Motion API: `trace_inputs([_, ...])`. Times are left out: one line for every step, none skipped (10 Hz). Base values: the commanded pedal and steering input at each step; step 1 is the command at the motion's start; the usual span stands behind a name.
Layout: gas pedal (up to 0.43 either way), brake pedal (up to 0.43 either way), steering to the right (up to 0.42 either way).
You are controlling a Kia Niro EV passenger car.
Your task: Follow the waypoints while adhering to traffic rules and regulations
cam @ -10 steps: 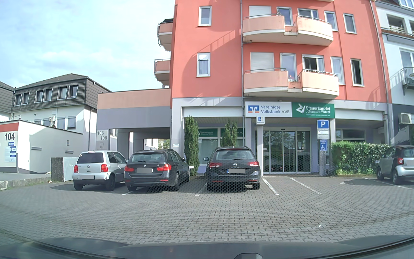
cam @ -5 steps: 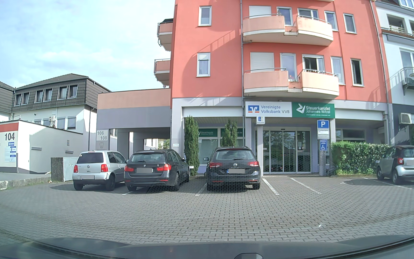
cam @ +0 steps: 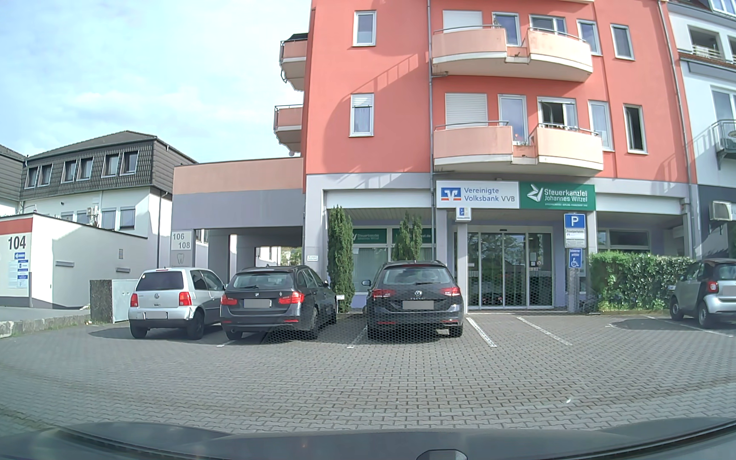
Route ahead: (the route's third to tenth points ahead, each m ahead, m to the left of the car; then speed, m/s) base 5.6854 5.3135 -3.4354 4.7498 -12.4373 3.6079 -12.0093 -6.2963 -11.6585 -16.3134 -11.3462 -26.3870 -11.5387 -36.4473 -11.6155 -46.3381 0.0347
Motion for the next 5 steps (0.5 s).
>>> trace_inputs([0.11,0.0,-0.014])
trace_inputs([0.11,0.0,-0.014])
trace_inputs([0.13,0.0,-0.014])
trace_inputs([0.138,0.0,-0.014])
trace_inputs([0.157,0.0,-0.014])
